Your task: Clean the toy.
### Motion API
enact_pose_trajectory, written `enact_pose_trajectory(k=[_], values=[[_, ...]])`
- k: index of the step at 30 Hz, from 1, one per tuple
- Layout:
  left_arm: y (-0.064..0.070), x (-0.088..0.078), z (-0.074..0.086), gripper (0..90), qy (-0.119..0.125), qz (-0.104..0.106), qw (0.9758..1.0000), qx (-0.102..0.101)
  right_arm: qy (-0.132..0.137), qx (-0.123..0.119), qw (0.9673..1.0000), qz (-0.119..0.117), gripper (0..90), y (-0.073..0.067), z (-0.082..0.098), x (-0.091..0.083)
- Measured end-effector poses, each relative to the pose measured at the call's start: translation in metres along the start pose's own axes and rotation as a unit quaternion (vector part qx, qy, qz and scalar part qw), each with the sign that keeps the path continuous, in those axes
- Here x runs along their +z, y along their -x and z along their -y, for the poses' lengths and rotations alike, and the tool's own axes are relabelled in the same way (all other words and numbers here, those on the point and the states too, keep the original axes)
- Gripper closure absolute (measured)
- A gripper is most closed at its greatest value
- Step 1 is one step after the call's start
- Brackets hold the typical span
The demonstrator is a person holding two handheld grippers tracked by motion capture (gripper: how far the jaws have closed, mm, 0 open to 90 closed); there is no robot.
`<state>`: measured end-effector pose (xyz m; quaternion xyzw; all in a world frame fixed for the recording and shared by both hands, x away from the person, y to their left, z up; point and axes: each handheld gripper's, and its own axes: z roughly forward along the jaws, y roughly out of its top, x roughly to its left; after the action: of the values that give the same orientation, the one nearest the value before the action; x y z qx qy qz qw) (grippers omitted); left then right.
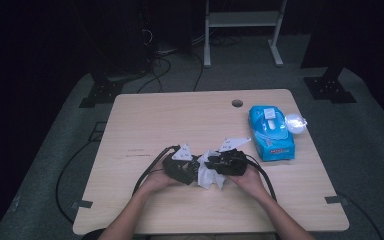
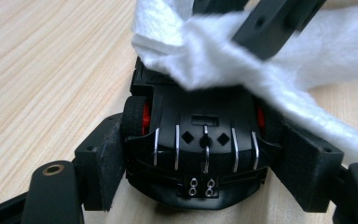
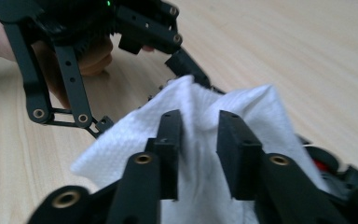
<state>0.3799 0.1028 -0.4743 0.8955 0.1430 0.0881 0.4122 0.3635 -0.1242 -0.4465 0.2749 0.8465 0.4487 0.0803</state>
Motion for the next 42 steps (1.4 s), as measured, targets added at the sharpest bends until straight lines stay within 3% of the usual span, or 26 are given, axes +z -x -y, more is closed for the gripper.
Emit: enact_pose_trajectory(k=[2,6,9,10,12,16,17,19,22,26,28,32,37,40,42], values=[[0.0,0.0,0.0,24.2,-0.001,-0.001,1.0,0.004,0.014,-0.002,0.9997,0.02,54.0,0.001,-0.001,-0.008],[0.001,-0.001,-0.001,24.3,-0.001,-0.003,1.0,0.009,0.022,0.004,0.9993,0.03,47.4,0.005,-0.001,-0.009],[0.001,-0.002,-0.001,24.4,0.001,-0.003,0.9999,0.012,0.006,0.013,0.9995,0.026,42.6,0.011,0.0,0.001],[0.001,-0.001,-0.001,24.4,0.001,-0.002,0.9999,0.012,-0.014,0.018,0.9995,0.021,41.4,0.012,0.0,0.009],[0.001,-0.002,-0.001,24.4,0.002,-0.003,0.9999,0.01,-0.011,0.018,0.9995,0.023,41.7,0.012,0.0,0.01],[-0.001,-0.003,0.0,24.4,0.006,-0.001,1.0,0.007,-0.004,0.021,0.9996,0.019,54.1,0.012,0.0,0.011],[-0.001,-0.003,0.0,24.4,0.006,-0.002,0.9999,0.009,-0.005,0.016,0.9997,0.017,61.1,0.01,0.0,0.01],[0.0,-0.003,0.0,24.4,0.005,-0.003,0.9999,0.009,-0.005,0.014,0.9998,0.015,64.3,0.008,0.0,0.01],[0.0,-0.002,0.0,24.4,0.002,-0.004,0.9999,0.009,-0.006,-0.004,0.9999,0.009,78.8,0.002,0.0,0.009],[0.0,-0.002,0.0,24.4,-0.001,-0.004,0.9999,0.011,-0.006,0.003,0.9999,-0.009,82.5,-0.002,-0.002,0.013],[0.0,-0.002,-0.001,24.4,0.002,-0.004,0.9999,0.01,0.002,0.008,0.9992,-0.038,82.9,-0.005,-0.004,0.017],[-0.001,-0.003,0.0,24.5,0.003,-0.001,1.0,0.007,-0.003,-0.009,0.9996,-0.027,83.0,-0.012,-0.009,0.022],[-0.001,-0.004,-0.001,24.5,0.006,-0.003,0.9999,0.01,-0.016,0.009,0.9998,0.002,84.1,-0.001,-0.006,0.011],[-0.001,-0.003,-0.001,24.5,0.007,-0.003,0.9999,0.008,-0.011,0.007,0.9996,-0.025,84.0,-0.01,-0.006,0.013],[0.0,-0.003,-0.001,24.5,0.004,-0.006,0.9999,0.009,-0.009,0.0,0.9995,-0.03,84.0,-0.014,-0.007,0.015]])
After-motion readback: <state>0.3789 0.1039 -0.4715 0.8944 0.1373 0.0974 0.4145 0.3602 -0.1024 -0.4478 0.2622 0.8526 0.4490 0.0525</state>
